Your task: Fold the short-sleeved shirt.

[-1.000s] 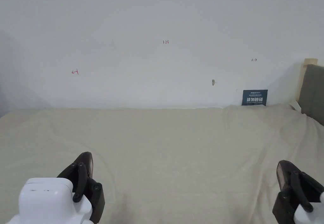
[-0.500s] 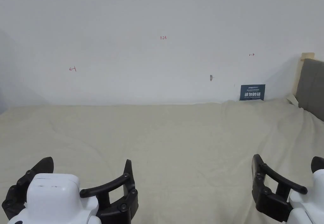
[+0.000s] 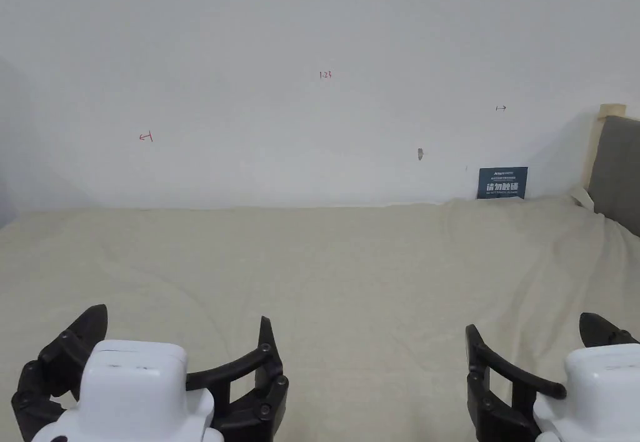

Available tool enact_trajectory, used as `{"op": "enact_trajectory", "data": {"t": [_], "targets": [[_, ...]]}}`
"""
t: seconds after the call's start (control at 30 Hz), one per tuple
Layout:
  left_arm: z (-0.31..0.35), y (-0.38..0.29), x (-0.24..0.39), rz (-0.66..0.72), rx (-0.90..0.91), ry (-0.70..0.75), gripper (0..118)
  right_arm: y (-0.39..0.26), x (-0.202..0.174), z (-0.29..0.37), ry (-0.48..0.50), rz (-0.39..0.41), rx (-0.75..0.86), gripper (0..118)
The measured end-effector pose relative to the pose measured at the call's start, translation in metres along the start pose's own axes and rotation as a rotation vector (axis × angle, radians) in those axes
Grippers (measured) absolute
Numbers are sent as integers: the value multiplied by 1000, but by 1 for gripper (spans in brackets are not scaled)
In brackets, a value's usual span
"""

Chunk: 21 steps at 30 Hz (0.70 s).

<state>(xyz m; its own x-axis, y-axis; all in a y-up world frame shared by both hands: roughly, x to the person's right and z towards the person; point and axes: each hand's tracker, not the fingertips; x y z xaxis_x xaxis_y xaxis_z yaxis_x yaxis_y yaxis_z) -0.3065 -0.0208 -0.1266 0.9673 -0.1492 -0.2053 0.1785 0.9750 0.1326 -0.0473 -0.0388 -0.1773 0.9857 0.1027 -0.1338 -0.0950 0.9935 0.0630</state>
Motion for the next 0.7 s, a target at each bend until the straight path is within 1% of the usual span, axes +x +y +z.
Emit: {"op": "enact_trajectory", "data": {"t": [0.23,0.33,0.6,0.7], "targets": [[-1,-4,1,38,-25,-7,118,0,-4,5,-26,3,29,94],[-2,-3,0,68,-38,-17,118,1,-4,6,-19,-6,26,94],[-1,-4,-3,103,-46,-36,118,4,-6,7,-22,8,32,94],[-2,-5,-2,120,-70,-17,118,3,-8,7,-18,8,25,94]]}}
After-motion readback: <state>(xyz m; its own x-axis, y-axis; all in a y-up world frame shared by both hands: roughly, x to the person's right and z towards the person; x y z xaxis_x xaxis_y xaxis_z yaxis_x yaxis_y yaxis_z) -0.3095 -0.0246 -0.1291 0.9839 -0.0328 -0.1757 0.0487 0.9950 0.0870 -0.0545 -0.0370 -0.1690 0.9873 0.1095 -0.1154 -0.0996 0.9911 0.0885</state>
